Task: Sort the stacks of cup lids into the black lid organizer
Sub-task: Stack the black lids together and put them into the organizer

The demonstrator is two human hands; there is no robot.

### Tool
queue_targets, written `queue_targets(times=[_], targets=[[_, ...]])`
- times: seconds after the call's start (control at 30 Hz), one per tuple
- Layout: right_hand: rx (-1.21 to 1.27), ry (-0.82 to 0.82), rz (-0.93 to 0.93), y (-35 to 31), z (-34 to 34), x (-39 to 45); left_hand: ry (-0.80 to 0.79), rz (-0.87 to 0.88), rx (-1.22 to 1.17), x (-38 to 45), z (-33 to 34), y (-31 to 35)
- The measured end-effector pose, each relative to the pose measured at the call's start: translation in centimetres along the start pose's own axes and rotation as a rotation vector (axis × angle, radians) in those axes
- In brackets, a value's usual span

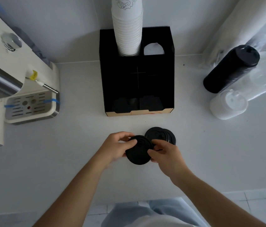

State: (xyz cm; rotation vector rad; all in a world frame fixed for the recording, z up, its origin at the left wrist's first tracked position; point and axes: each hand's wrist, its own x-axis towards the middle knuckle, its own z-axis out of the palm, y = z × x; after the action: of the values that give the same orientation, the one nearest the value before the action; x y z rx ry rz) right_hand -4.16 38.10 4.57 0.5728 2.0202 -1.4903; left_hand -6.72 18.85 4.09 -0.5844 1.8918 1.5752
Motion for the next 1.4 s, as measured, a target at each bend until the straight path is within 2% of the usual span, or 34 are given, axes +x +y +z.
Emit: queue_targets(times=[0.07, 0.3, 0.53, 0.83, 1.4], targets=[[0.022, 0.002, -0.006, 0.4, -0.5, -0.1, -0.001, 0.028, 0.067, 0.5, 0.7, 0.5], [0.335, 0.133, 0.094, 1.6, -1.7, 0.3, -0.056, 0.135, 0.248, 3.0, 3.4, 3.2], [0.358, 0.26, 0.104, 2.1, -1.9, 1.0, -0.027, 0.299, 0.44, 4.7, 5.1, 4.0], [0.307, 0.251, 0.164, 2.1, -1.9, 1.3, -0.026, 0.276, 0.454, 5.5, 5.8, 3.7], [0.311, 0.144, 0.155, 4.6, -3.1, -1.2, -0.037, 0.118, 0.246, 1.2, 5.4, 0.9]])
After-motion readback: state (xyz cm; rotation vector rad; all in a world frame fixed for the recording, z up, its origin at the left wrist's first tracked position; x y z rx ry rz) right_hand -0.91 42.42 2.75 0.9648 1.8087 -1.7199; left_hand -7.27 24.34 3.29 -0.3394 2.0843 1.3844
